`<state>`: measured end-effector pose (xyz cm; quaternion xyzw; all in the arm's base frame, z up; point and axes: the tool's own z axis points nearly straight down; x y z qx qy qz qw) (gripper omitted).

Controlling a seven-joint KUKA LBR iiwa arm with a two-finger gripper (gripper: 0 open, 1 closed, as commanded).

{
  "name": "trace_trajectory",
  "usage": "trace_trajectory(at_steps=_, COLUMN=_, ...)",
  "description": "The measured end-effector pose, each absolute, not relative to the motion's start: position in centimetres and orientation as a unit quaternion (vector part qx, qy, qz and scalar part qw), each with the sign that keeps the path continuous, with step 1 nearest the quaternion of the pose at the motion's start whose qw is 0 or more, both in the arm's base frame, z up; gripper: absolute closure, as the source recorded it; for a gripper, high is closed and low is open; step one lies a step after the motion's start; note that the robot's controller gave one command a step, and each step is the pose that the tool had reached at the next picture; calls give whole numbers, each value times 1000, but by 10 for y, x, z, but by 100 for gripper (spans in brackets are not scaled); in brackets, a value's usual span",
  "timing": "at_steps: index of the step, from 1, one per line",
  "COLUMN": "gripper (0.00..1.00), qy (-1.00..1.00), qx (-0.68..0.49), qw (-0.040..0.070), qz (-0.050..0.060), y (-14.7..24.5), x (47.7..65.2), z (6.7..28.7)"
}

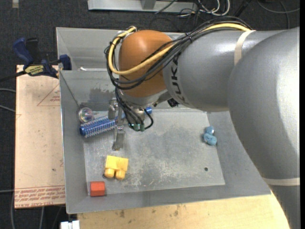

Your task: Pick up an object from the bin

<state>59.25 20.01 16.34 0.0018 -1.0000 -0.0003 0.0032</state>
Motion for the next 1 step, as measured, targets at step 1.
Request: trace_trajectory(at_steps=1, gripper=0, qy=-999, qx=38, qw=0, qz=0, y=210, x=640, z=65)
